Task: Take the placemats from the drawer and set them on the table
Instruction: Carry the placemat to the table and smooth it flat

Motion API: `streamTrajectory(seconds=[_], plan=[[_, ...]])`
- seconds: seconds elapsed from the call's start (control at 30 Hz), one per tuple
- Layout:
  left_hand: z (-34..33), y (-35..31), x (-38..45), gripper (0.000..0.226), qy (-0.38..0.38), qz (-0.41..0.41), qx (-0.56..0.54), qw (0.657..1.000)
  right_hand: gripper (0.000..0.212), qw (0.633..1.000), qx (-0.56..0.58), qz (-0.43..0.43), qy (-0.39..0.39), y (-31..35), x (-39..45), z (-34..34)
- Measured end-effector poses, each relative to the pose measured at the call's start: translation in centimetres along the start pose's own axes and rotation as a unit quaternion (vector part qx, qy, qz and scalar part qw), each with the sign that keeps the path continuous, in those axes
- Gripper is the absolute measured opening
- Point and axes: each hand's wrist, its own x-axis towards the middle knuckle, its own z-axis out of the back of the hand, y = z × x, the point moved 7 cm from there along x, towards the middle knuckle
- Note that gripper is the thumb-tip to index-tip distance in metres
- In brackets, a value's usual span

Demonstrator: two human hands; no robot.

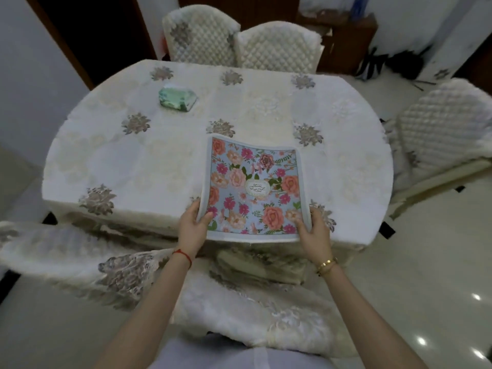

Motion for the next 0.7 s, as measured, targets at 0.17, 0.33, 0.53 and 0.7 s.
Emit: streamTrajectory(seconds=[0.17, 0.33, 0.53, 0.7], plan=[[-2.7, 1.1, 5.0, 0.031, 0.049, -0.003, 0.031, 0.998, 0.033, 0.997, -0.036, -0.035, -0.051, -1.8, 2.1, -0.4], [-5.7, 2.7, 8.1, 0.032, 0.075, -0.002, 0.066, 0.995, 0.043, 0.992, -0.084, -0.066, -0.066, -4.7, 4.3, -0.6], [-8.2, 5.1, 9.9, 0.035, 0.092, 0.024, 0.070, 0.993, 0.031, 0.987, -0.126, -0.071, -0.073, -7.5, 6.0, -0.5], [-8.6, 6.7, 10.9, 0.037, 0.096, 0.032, 0.078, 0.992, 0.025, 0.985, -0.139, -0.064, -0.082, -8.4, 6.8, -0.6]])
